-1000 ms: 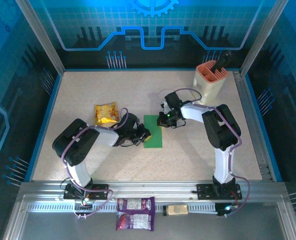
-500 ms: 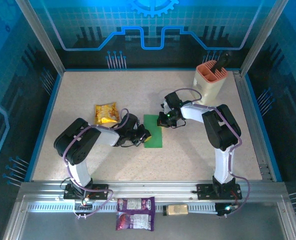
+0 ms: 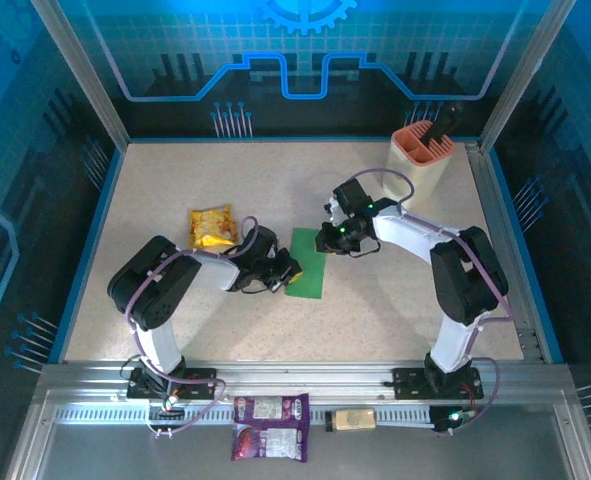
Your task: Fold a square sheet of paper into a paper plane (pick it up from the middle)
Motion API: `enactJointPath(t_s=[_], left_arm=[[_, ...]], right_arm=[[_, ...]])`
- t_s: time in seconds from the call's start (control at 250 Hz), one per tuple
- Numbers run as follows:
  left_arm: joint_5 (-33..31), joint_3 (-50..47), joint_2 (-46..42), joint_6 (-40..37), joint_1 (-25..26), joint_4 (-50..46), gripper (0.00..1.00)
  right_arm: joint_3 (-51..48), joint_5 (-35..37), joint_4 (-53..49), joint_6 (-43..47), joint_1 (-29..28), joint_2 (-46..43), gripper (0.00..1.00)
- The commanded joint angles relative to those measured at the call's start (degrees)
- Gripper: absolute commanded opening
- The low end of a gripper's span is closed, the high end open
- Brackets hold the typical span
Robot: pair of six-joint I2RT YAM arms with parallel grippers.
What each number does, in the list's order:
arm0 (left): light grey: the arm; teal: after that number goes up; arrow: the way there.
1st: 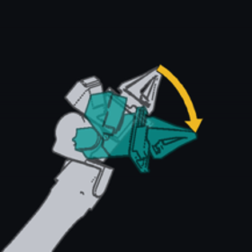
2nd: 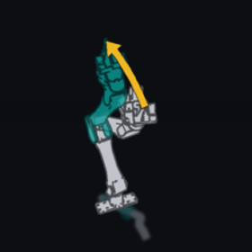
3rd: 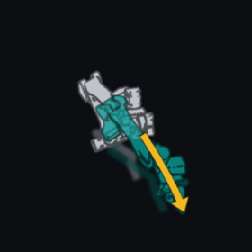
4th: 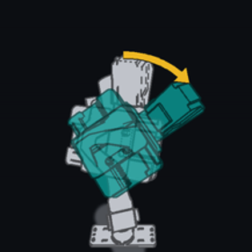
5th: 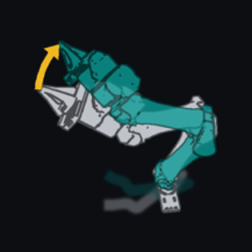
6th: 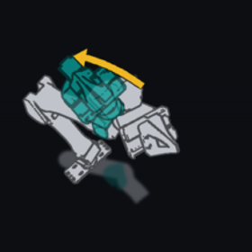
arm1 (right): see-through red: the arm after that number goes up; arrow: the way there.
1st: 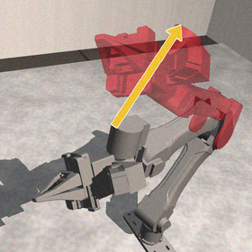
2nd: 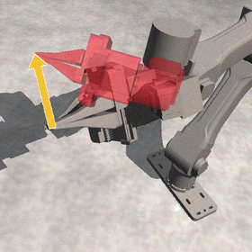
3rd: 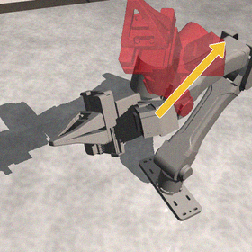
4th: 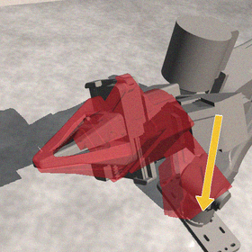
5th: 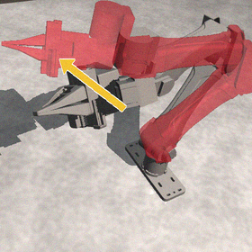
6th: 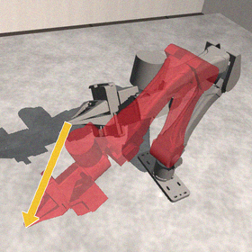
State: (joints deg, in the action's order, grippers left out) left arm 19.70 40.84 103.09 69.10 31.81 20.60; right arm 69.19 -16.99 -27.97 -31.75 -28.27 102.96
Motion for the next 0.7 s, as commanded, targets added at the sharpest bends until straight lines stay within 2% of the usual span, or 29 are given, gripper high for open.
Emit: enactJointPath(t_s=[0.0,0.12,0.312,0.539,0.695], left_arm=[[-2.04,0.19,2.09,0.25,0.49,-7.31,0.04],[-2.04,0.12,2.07,0.17,0.58,-7.28,0.04],[-1.78,0.16,2.04,0.05,0.62,-7.44,0.04],[-0.99,0.72,1.43,-0.98,0.62,-7.12,0.04],[-1.01,0.93,-2.40,-3.11,1.29,-4.29,0.05]], right_arm=[[-3.34,-2.49,0.19,-0.11,-1.59,1.69,0.13],[-5.06,-5.31,3.64,-1.33,-2.30,3.27,0.08],[-5.63,-5.17,6.16,-1.83,-2.49,6.12,0.05],[-8.25,-0.37,5.51,-0.50,-2.38,8.85,0.03],[-9.60,3.43,3.81,-0.24,-2.27,11.09,0.02]])
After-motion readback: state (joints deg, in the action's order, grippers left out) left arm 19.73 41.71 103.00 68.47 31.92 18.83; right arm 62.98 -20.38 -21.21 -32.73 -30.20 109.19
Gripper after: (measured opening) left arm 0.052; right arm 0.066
